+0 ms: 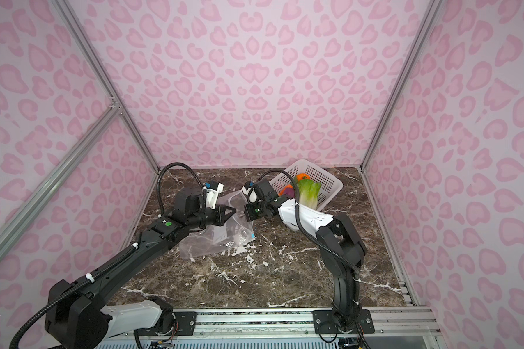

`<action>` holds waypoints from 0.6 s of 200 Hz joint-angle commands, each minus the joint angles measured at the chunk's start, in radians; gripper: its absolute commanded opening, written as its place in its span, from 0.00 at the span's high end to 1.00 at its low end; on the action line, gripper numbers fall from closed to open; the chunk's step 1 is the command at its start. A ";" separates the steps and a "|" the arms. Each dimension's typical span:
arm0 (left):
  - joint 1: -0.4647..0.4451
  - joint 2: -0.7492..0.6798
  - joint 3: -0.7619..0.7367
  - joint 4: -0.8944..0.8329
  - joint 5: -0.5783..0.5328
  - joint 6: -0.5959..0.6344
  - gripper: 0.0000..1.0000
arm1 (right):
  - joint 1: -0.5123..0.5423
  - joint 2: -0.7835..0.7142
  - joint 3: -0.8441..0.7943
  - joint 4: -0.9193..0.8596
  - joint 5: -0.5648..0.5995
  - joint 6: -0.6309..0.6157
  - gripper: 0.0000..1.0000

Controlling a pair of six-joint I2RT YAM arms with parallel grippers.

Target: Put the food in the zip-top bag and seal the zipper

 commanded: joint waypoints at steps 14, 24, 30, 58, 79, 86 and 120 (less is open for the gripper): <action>0.009 0.024 0.018 -0.013 -0.004 0.001 0.98 | -0.005 -0.113 -0.042 -0.022 0.108 -0.019 0.60; 0.009 0.029 0.018 -0.013 0.005 0.002 0.98 | -0.005 -0.156 -0.048 -0.036 0.138 -0.029 0.57; 0.009 0.032 0.018 -0.013 0.007 0.001 0.98 | -0.005 -0.182 -0.049 -0.046 0.153 -0.035 0.56; 0.009 0.045 0.018 -0.010 0.023 -0.003 0.98 | -0.003 -0.270 -0.065 -0.053 0.139 -0.024 0.57; 0.009 0.060 0.018 -0.004 0.047 -0.014 0.98 | 0.004 -0.274 -0.094 0.024 0.042 0.047 0.70; 0.009 0.064 0.018 0.000 0.056 -0.016 0.98 | 0.011 -0.265 -0.102 0.058 0.011 0.070 0.75; 0.009 0.055 0.009 0.017 0.067 -0.027 0.98 | 0.040 -0.141 -0.100 0.177 -0.078 0.156 0.83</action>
